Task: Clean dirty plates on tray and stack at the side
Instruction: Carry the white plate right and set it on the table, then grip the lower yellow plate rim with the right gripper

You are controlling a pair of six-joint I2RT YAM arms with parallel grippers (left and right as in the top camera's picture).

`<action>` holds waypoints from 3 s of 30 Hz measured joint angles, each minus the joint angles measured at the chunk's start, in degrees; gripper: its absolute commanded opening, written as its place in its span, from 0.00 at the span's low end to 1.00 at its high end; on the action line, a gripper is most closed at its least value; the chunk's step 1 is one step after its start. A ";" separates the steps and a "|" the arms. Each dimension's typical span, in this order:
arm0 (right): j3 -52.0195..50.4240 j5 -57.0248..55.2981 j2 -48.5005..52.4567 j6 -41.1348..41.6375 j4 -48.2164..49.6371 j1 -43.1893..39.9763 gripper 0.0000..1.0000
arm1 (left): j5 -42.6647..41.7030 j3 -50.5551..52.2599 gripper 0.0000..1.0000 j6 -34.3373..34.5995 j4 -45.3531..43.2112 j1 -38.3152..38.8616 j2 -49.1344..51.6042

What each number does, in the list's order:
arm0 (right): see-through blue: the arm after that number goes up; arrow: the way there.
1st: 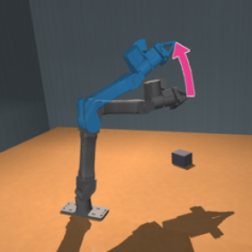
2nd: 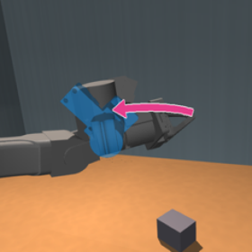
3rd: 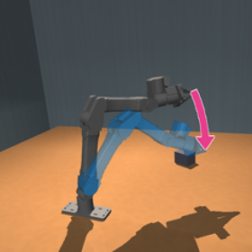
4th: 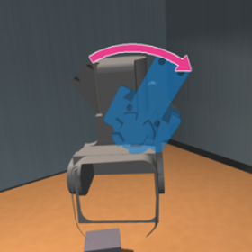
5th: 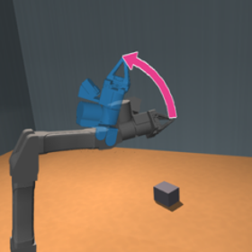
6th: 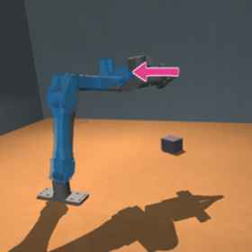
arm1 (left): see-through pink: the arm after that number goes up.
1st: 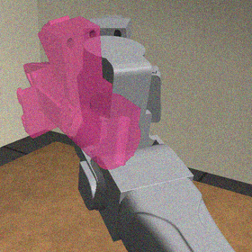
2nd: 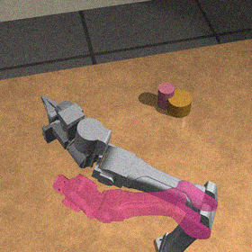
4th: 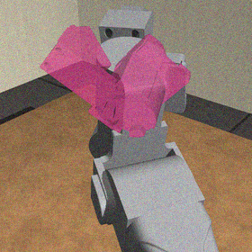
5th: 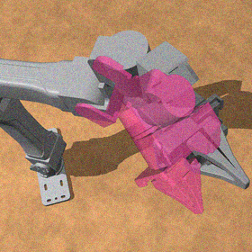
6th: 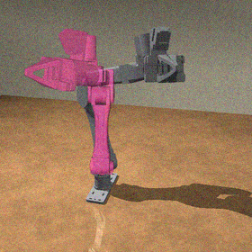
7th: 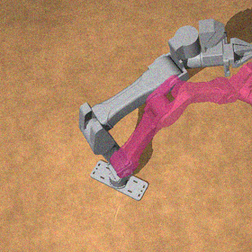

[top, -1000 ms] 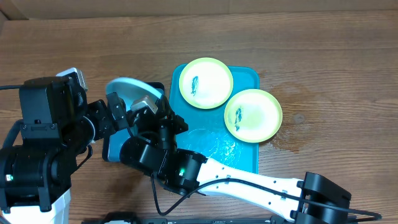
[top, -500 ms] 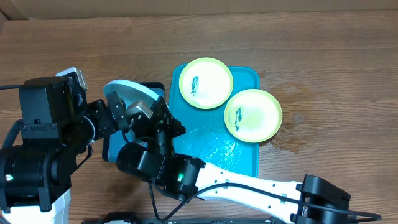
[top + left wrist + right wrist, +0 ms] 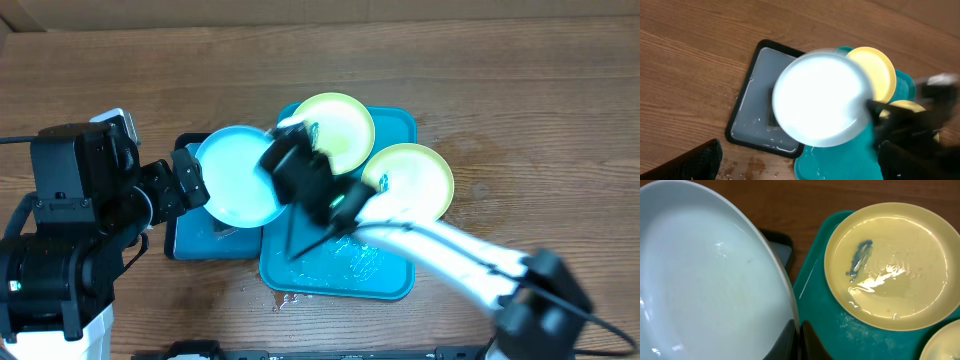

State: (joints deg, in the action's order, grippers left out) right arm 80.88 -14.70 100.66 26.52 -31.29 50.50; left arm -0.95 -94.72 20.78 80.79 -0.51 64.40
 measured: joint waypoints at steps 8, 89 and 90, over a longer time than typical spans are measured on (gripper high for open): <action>0.81 24.04 -17.70 6.32 -15.58 -36.48 0.04 | 0.00 -0.04 1.00 0.00 0.02 0.00 0.00; -27.34 24.52 -29.35 -8.63 -24.79 -39.69 0.04 | 0.09 -0.02 1.00 -5.49 1.99 0.00 0.24; -27.30 24.87 -29.53 -8.63 -25.07 -37.77 0.04 | 0.09 0.24 1.00 -5.86 1.97 0.00 0.46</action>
State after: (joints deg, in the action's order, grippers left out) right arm 53.58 10.17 71.13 17.89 -56.36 12.73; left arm -0.86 -94.48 14.92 82.76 -0.51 64.86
